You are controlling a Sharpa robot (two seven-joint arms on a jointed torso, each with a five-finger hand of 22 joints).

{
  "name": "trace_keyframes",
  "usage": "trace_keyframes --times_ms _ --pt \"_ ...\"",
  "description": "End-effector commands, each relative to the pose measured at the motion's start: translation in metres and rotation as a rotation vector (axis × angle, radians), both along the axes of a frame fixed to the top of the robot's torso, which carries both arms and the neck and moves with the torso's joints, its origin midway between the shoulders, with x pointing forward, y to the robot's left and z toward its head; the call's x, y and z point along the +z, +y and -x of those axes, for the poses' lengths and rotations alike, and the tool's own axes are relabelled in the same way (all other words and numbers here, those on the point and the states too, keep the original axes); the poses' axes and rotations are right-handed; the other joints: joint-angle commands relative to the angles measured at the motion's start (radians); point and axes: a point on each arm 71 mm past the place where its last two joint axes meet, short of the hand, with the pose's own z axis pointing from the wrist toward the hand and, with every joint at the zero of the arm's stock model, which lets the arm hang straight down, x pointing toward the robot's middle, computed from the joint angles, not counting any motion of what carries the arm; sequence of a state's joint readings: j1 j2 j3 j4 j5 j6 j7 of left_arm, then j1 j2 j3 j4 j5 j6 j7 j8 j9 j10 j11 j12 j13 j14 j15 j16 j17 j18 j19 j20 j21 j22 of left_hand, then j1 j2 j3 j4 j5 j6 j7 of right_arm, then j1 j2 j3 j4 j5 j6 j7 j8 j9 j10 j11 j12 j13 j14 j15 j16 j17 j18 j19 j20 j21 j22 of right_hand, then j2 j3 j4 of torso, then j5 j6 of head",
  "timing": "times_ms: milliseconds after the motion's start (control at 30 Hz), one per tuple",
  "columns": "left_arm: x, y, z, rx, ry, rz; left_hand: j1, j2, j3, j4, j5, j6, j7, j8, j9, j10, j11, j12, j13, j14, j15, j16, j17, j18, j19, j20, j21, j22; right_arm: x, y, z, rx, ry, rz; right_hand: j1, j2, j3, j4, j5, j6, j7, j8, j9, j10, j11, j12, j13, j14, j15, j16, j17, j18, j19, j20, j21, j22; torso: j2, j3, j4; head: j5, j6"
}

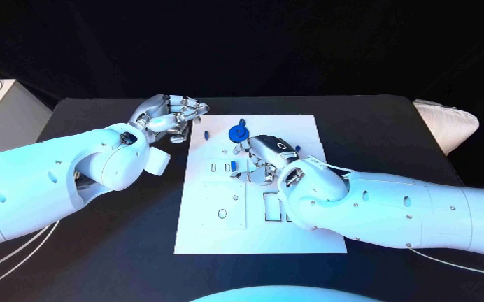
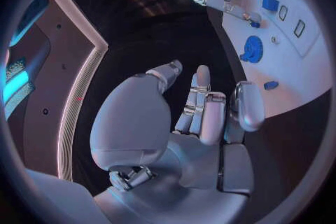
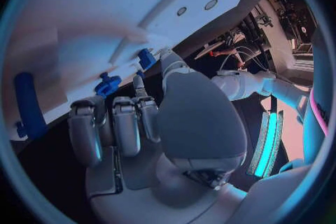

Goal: Assemble the parts on the task board

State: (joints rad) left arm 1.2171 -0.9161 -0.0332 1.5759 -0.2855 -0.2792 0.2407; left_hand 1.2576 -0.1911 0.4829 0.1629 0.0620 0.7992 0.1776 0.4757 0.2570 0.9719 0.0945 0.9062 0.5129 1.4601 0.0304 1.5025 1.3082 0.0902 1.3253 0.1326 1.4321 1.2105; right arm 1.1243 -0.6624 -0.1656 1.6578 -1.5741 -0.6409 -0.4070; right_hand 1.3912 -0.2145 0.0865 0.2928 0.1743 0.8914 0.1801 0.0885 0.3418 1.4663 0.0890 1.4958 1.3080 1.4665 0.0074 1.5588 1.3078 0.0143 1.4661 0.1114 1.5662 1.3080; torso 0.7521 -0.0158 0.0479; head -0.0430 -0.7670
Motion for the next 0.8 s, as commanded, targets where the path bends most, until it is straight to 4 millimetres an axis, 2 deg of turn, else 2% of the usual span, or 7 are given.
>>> trace_keyframes --times_ms 33,100,300,333,433,533,800 --pt "-0.007 -0.002 0.0 -0.046 0.042 -0.118 -0.044 -0.002 -0.018 0.039 -0.004 0.011 -0.011 0.027 0.011 0.017 -0.007 0.033 0.014 0.043 -0.007 0.014 0.101 -0.017 0.024 -0.007 0.013 0.028 0.012 -0.002 0.001 0.055 -0.052 -0.08 0.011 0.009 -0.008 -0.001 0.011 0.001 -0.003 -0.001 0.0 0.032 0.003 -0.002 0.194 0.092 0.008 -0.007 0.212 -0.014 0.105 0.004 0.005 0.263 -0.003 0.0007 -0.0008 -0.001 0.007" --pt "-0.01 -0.002 0.0 -0.073 0.066 -0.178 -0.06 -0.005 -0.03 0.055 -0.004 0.019 -0.017 0.044 0.021 0.024 -0.013 0.047 0.021 0.053 -0.012 0.021 0.121 -0.02 0.036 -0.011 0.019 0.043 0.016 -0.005 -0.001 0.075 -0.049 -0.107 0.029 0.022 -0.001 -0.004 0.022 0.008 -0.005 0.002 0.001 0.033 0.002 0.0 0.195 0.091 0.006 -0.008 0.21 -0.014 0.105 0.004 0.005 0.263 -0.005 0.0012 -0.0013 -0.001 0.008" --pt "-0.021 -0.001 0.0 -0.134 0.139 -0.35 -0.068 0.002 -0.054 0.095 -0.004 0.046 -0.044 0.118 0.078 0.047 -0.036 0.091 0.045 0.077 -0.034 0.037 0.173 -0.028 0.066 -0.031 0.035 0.08 0.034 -0.022 -0.009 0.107 -0.003 -0.242 0.052 0.033 0.012 -0.007 0.041 0.025 -0.009 0.011 0.004 0.031 -0.002 -0.001 0.194 0.091 0.004 -0.008 0.209 -0.014 0.103 0.002 0.002 0.261 -0.014 0.0023 -0.0065 0.007 0.01" --pt "-0.022 -0.001 0.0 -0.139 0.151 -0.37 -0.062 0.003 -0.055 0.098 -0.003 0.048 -0.049 0.132 0.092 0.049 -0.04 0.094 0.048 0.078 -0.037 0.037 0.174 -0.028 0.067 -0.035 0.035 0.08 0.038 -0.026 -0.011 0.101 0.012 -0.27 0.064 0.036 0.021 -0.009 0.078 0.034 -0.012 0.018 0.006 0.025 -0.004 -0.006 0.189 0.088 0.001 -0.012 0.198 -0.01 0.097 0.0 -0.011 0.249 -0.017 0.003 -0.0076 0.007 0.01" --pt "-0.025 -0.002 0.0 -0.155 0.189 -0.43 -0.06 0.007 -0.059 0.11 -0.003 0.052 -0.059 0.168 0.131 0.053 -0.051 0.098 0.052 0.078 -0.046 0.036 0.173 -0.029 0.068 -0.043 0.034 0.08 0.044 -0.038 -0.018 0.068 0.056 -0.338 0.072 0.04 0.036 -0.009 0.11 0.041 -0.015 0.026 0.008 0.025 -0.007 -0.006 0.188 0.088 -0.001 -0.012 0.199 -0.009 0.095 -0.003 -0.014 0.246 -0.022 0.0029 -0.0085 0.004 0.007" --pt "-0.028 -0.004 0.001 -0.179 0.227 -0.495 -0.07 0.013 -0.065 0.124 -0.003 0.046 -0.068 0.204 0.178 0.056 -0.057 0.098 0.054 0.077 -0.053 0.033 0.17 -0.028 0.068 -0.051 0.033 0.077 0.051 -0.052 -0.027 0.015 0.1 -0.4 0.07 0.042 0.045 -0.007 0.128 0.043 -0.016 0.03 0.009 0.026 -0.008 -0.005 0.189 0.089 -0.002 -0.012 0.2 -0.009 0.096 -0.004 -0.012 0.247 -0.026 0.0039 -0.0097 0.009 0.009" --pt "-0.026 -0.017 -0.002 -0.229 0.286 -0.656 -0.116 0.023 -0.087 0.128 -0.004 0.029 -0.075 0.248 0.249 0.059 -0.063 0.103 0.06 0.076 -0.059 0.03 0.168 -0.028 0.069 -0.057 0.03 0.076 0.066 -0.089 -0.05 -0.107 0.141 -0.479 0.068 0.044 0.055 -0.007 0.149 0.044 -0.016 0.034 0.009 0.026 -0.009 -0.004 0.19 0.089 -0.003 -0.011 0.202 -0.01 0.097 -0.005 -0.011 0.249 -0.039 0.0052 -0.008 0.014 -0.001"
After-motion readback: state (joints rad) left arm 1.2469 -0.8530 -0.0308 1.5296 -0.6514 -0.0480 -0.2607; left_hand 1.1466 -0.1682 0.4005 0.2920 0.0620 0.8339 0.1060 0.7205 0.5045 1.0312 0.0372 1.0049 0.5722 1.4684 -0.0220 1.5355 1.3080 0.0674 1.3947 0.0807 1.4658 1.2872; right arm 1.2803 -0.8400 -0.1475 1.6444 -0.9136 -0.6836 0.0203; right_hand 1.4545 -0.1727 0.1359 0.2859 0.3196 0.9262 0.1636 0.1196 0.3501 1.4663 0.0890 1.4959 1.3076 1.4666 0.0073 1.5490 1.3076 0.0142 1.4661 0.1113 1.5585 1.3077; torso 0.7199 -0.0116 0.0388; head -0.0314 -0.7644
